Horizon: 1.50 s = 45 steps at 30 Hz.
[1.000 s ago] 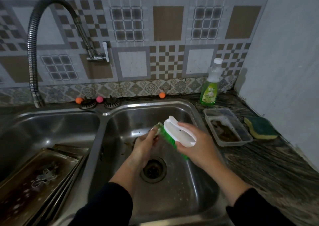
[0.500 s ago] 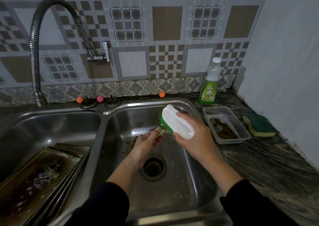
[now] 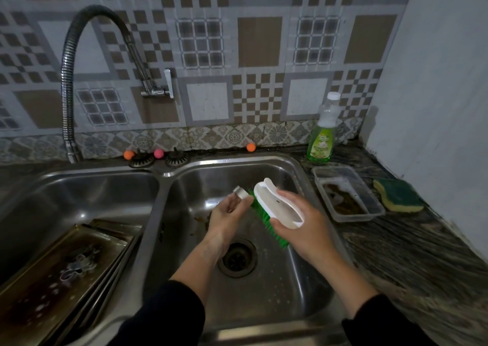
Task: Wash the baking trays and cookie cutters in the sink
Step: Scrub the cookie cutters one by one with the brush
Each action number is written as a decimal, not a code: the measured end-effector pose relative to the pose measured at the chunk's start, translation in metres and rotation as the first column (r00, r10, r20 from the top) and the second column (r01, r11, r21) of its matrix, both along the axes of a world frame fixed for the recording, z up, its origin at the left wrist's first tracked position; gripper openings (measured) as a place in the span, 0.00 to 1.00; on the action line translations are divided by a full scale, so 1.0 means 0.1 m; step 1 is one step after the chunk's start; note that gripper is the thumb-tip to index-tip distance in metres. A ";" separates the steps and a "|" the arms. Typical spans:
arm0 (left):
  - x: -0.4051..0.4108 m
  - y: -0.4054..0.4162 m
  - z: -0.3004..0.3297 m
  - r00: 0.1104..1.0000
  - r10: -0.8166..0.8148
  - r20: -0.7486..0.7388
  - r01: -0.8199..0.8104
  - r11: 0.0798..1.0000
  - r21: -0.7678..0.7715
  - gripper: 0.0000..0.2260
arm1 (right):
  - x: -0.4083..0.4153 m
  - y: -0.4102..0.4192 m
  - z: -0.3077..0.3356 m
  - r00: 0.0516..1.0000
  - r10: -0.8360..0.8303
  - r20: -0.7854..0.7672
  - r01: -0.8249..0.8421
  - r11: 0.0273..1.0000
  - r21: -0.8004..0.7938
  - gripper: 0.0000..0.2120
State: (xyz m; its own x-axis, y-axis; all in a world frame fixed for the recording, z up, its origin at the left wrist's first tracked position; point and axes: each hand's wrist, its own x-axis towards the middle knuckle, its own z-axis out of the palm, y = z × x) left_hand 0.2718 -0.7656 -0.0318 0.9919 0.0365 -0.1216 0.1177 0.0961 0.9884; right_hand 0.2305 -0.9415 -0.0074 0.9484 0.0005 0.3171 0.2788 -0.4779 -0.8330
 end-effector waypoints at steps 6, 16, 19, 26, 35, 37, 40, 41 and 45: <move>0.01 0.00 0.08 0.986 0.002 0.169 -0.045 0.967 0.252 0.16 | 0.02 -0.10 0.21 0.998 -0.057 0.038 0.058 0.998 -0.021 0.26; 0.01 0.24 0.12 0.932 -0.059 0.358 -0.206 0.727 0.655 0.22 | 0.15 0.13 0.27 0.993 0.053 -0.108 -0.066 0.990 -0.121 0.26; -0.05 0.36 0.21 0.938 0.017 0.346 -0.235 0.764 0.601 0.22 | 0.23 0.25 0.23 0.993 0.034 -0.113 -0.043 0.996 -0.079 0.26; -0.18 0.96 0.27 0.954 0.116 0.275 -0.236 0.860 0.454 0.24 | 0.22 0.77 0.39 0.983 0.132 -0.127 -0.131 0.991 0.010 0.24; -0.29 1.73 0.39 0.947 0.087 0.309 -0.265 0.758 0.596 0.20 | 0.27 1.90 0.58 0.994 0.111 -0.004 -0.106 0.933 -0.345 0.28; -0.28 1.92 0.38 0.937 0.143 0.318 -0.312 0.750 0.583 0.19 | 0.29 2.09 0.59 0.998 0.062 0.023 -0.052 0.952 -0.302 0.28; -0.25 2.22 0.33 0.931 0.151 0.332 -0.329 0.739 0.588 0.19 | 0.26 2.38 0.57 0.992 0.126 -0.032 -0.129 0.929 -0.348 0.28; -0.23 2.31 0.31 0.932 0.138 0.336 -0.323 0.735 0.595 0.19 | 0.27 2.47 0.56 0.992 0.126 -0.030 -0.128 0.918 -0.375 0.28; -0.21 2.58 0.17 0.925 0.150 0.348 -0.336 0.749 0.571 0.21 | 0.30 2.82 0.54 0.998 0.053 -0.014 -0.055 0.931 -0.362 0.28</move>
